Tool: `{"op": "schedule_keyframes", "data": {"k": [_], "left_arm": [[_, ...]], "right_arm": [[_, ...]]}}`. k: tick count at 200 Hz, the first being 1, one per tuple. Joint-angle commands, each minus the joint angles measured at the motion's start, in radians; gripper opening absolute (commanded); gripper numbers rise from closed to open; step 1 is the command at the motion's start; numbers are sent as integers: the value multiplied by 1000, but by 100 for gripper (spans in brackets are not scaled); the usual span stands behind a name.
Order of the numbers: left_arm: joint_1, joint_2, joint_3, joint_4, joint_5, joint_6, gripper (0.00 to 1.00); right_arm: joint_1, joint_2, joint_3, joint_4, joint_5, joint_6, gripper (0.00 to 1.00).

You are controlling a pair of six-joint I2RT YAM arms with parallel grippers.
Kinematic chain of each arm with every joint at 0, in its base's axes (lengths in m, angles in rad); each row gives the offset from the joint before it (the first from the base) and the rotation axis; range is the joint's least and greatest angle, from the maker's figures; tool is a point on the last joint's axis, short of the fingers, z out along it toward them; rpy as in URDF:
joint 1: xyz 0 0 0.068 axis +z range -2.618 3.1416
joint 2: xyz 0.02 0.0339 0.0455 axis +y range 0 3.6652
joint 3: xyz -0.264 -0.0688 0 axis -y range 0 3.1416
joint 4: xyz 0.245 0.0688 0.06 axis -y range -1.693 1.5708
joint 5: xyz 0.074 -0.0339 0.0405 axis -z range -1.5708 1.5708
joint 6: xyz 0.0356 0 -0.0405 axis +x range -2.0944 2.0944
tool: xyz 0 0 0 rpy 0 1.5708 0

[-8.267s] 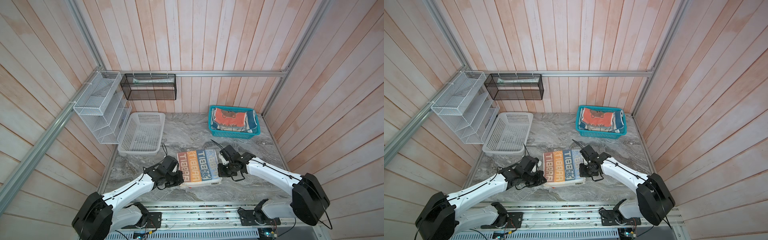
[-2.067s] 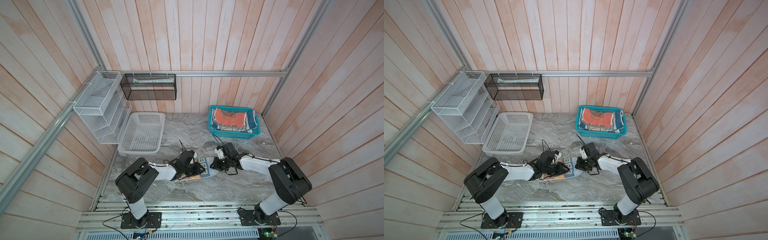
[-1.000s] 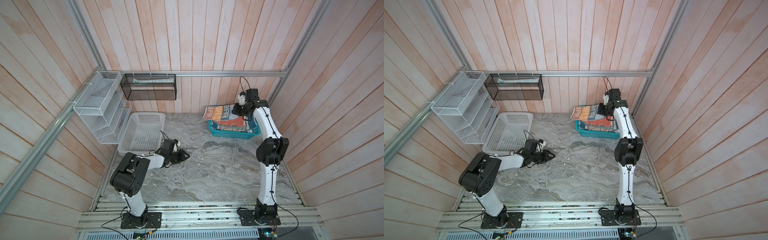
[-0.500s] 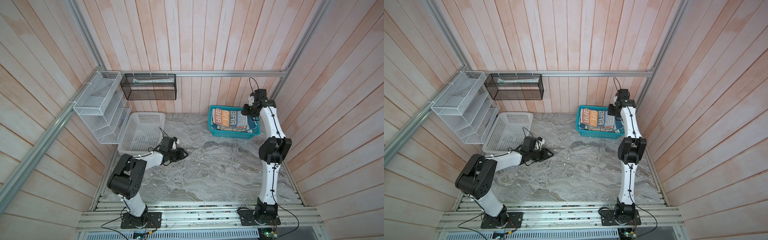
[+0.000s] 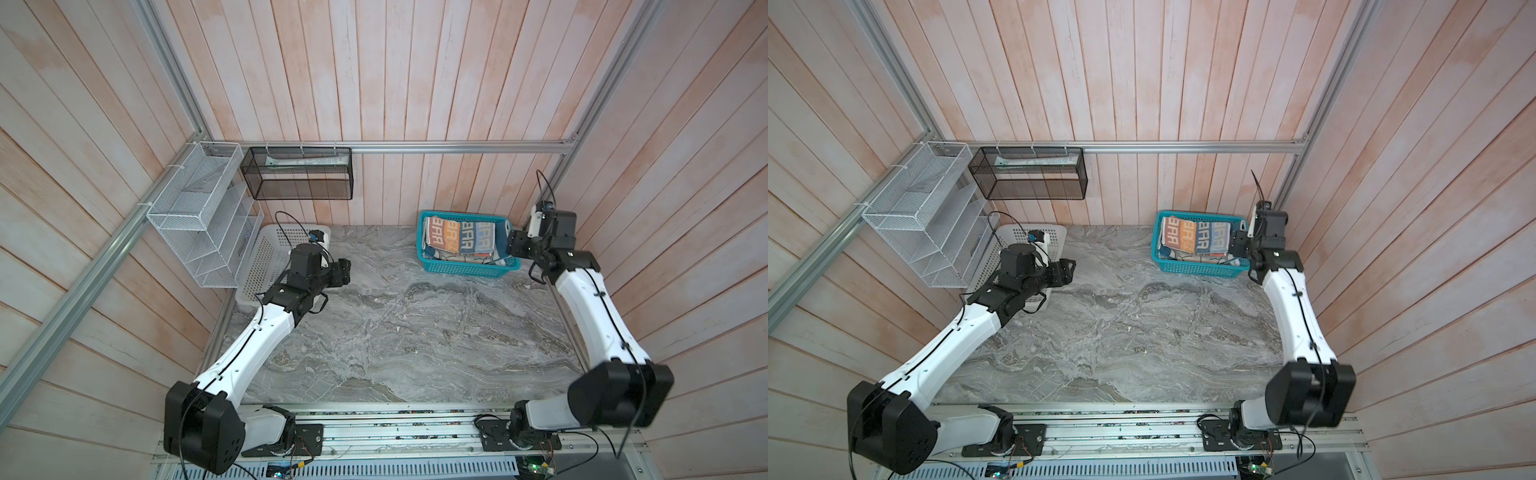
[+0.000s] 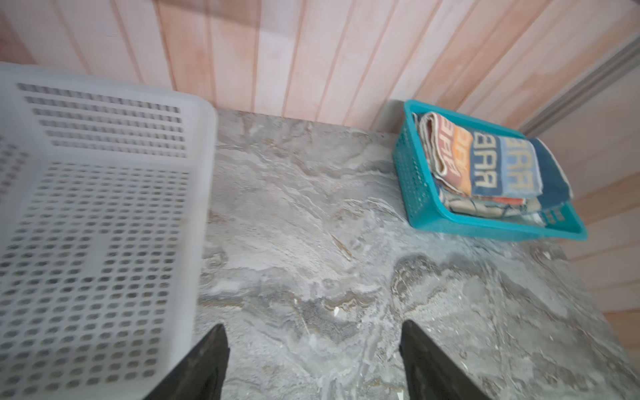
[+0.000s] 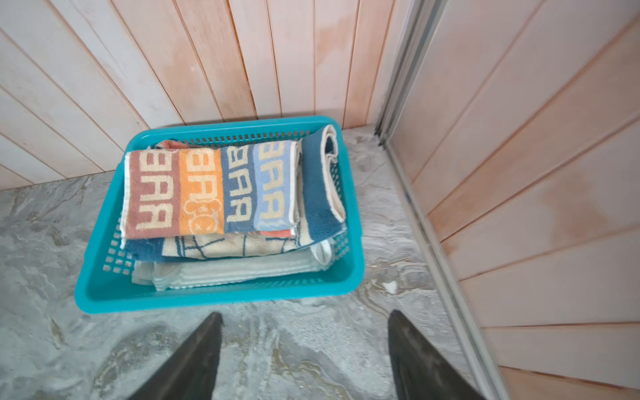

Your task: Fold and stack the towels

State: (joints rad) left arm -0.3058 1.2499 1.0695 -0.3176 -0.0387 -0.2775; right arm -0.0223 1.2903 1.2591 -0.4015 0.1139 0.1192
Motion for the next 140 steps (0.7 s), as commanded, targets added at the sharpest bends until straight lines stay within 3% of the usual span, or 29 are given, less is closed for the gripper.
{"op": "schedule_keyframes", "data": {"k": [1, 14, 38, 54, 79, 99, 140], "left_arm": [[37, -80, -45, 10, -197, 99, 90], [76, -141, -140, 129, -213, 137, 100], [182, -220, -301, 304, -160, 162, 100], [252, -231, -396, 380, -117, 165, 100], [311, -237, -573, 581, -159, 215, 100], [340, -241, -729, 823, -122, 247, 100], [367, -151, -810, 1044, -45, 233, 100]], "right_arm": [[-7, -214, -279, 331, 110, -7, 98], [-10, -355, -456, 466, 101, -10, 98], [-11, -561, -781, 762, 63, -42, 98], [-12, -616, -920, 874, 83, -59, 98], [-13, -540, -1026, 982, 83, -65, 98], [-14, -418, -1094, 1149, 62, -55, 98], [-24, -190, -1153, 1455, 17, -56, 98]]}}
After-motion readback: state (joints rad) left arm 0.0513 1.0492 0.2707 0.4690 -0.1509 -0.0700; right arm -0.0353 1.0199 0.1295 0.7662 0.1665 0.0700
